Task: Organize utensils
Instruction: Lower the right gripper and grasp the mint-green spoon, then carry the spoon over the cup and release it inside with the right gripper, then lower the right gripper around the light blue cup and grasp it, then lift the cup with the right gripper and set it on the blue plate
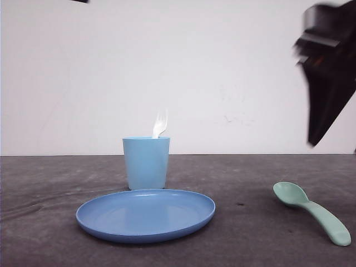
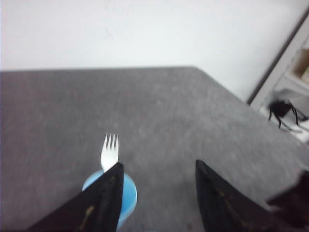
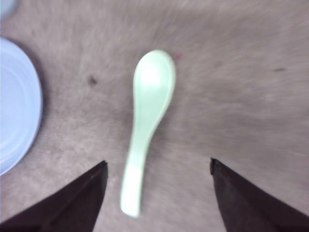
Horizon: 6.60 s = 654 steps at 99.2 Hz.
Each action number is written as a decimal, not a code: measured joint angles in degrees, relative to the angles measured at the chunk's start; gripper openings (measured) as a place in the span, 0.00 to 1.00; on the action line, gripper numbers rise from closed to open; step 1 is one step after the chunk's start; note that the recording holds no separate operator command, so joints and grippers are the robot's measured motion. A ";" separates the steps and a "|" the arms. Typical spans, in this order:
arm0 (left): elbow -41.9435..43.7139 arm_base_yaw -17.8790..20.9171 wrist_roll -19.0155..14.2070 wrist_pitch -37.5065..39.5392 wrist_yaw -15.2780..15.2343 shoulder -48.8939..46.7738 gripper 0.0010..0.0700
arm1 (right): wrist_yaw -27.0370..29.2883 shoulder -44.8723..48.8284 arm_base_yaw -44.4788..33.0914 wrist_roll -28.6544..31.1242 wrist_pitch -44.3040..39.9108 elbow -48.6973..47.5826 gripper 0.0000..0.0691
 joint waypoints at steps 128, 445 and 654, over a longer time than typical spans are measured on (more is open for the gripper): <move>0.00 -0.31 0.74 -13.44 0.00 -11.30 0.39 | 10.34 16.06 7.56 7.74 8.72 11.98 0.12; 0.00 -0.31 0.76 -16.00 0.00 -10.34 0.39 | 3.39 46.88 13.90 -0.39 30.99 30.67 0.94; 0.00 -0.31 2.69 -17.29 -0.02 -10.34 0.39 | 13.07 28.94 28.00 -1.73 31.43 8.94 0.60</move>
